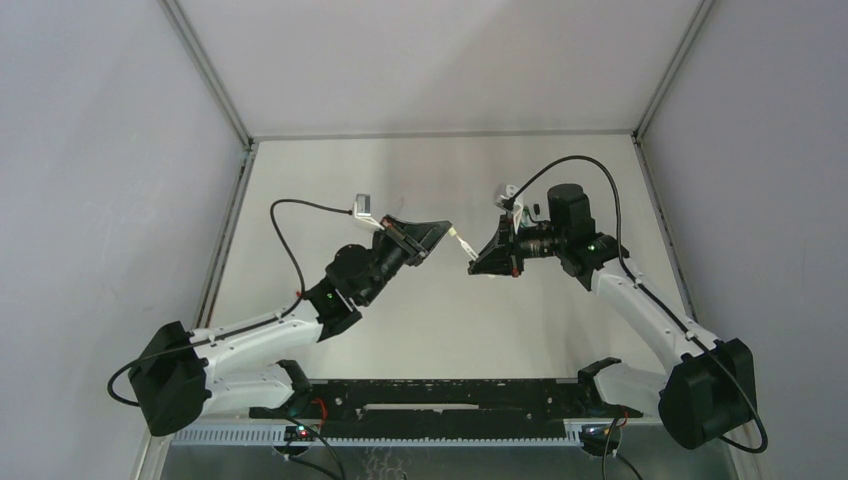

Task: Insert the pens into the pen caps
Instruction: Insert the pen cap onto the pen.

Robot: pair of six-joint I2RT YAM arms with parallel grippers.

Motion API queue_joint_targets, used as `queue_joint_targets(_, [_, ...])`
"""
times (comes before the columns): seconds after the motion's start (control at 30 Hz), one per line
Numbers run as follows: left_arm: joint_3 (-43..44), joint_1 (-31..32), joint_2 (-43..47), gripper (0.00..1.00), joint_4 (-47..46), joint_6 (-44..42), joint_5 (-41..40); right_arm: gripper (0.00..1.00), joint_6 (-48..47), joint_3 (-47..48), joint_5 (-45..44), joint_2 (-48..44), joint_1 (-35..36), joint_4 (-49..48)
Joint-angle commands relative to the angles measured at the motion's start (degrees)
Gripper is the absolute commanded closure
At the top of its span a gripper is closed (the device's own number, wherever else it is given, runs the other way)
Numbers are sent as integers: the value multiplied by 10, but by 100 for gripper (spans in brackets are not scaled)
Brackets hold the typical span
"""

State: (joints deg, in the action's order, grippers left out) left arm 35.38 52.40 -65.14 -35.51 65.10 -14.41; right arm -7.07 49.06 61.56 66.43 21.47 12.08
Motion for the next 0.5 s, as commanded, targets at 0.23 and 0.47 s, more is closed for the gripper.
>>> queue_joint_targets(0.23, [32,5,7,100,-19,-22,-8,100,8,-2,-8,4,6,-15])
queue_joint_targets(0.47, [31,6,6,100,-22,-20,-6,100,10,-2,-12,6,7,-16])
